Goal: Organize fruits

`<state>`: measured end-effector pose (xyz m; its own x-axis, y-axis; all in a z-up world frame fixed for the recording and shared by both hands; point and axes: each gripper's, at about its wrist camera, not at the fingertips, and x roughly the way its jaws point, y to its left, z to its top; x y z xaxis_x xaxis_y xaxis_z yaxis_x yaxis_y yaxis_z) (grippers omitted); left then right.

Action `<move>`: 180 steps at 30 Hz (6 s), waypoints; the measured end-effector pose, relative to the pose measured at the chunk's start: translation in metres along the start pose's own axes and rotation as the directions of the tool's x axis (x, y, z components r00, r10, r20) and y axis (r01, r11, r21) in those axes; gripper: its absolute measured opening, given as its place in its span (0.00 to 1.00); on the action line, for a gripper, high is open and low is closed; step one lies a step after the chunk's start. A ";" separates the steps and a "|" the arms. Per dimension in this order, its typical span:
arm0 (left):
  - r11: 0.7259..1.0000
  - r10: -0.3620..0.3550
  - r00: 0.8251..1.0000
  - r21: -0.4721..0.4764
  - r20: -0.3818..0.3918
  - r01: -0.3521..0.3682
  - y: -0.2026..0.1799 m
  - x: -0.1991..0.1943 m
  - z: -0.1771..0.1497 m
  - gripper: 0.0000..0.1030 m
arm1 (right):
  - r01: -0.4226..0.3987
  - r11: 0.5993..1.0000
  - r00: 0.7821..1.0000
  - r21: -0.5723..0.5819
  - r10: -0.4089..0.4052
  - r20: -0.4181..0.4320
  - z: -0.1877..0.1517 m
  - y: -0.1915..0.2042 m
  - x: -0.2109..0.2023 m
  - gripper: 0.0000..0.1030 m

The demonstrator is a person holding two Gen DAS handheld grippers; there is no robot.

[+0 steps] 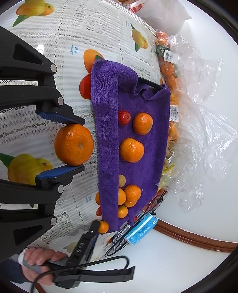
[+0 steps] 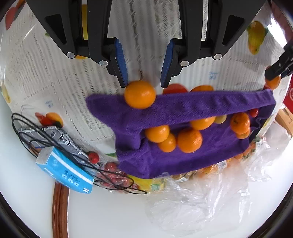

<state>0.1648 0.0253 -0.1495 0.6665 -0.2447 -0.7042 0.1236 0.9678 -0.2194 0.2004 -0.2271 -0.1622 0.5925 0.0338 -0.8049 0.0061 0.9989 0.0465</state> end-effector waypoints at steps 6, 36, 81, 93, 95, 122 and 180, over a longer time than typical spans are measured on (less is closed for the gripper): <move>1.000 0.006 1.000 0.003 -0.001 -0.006 0.000 0.001 -0.001 0.39 | -0.010 1.000 1.000 -0.004 0.010 0.002 0.005 -0.001 0.004 0.34; 1.000 0.021 0.997 -0.012 0.080 -0.020 0.000 -0.035 0.041 0.39 | -0.093 0.989 0.977 -0.116 0.113 0.182 0.046 0.040 -0.082 0.34; 0.991 0.080 0.997 -0.105 0.022 -0.077 0.046 0.047 0.099 0.39 | -0.233 0.960 0.969 -0.155 0.243 0.048 0.091 0.086 0.027 0.34; 0.991 0.074 0.997 -0.109 -0.006 -0.074 0.048 0.060 0.094 0.39 | -0.252 0.947 0.965 -0.198 0.262 0.028 0.083 0.094 0.029 0.34; 0.992 0.073 0.997 -0.106 -0.012 -0.074 0.047 0.061 0.093 0.39 | -0.249 0.947 0.966 -0.202 0.258 0.016 0.081 0.096 0.032 0.34; 0.991 0.082 0.997 -0.104 -0.001 -0.082 0.046 0.059 0.090 0.40 | -0.223 0.946 0.972 -0.234 0.233 0.016 0.076 0.100 0.032 0.34; 0.992 0.124 0.979 -0.027 0.163 -0.122 -0.043 -0.151 0.026 0.83 | -0.059 0.997 0.974 -0.048 0.068 0.214 0.010 0.044 -0.191 0.70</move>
<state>0.0783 0.0219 -0.0160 0.7873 -0.1095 -0.6068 0.0217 0.9884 -0.1502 0.0952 -0.1902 -0.0005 0.7503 0.0938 -0.6544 -0.0677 0.9956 0.0651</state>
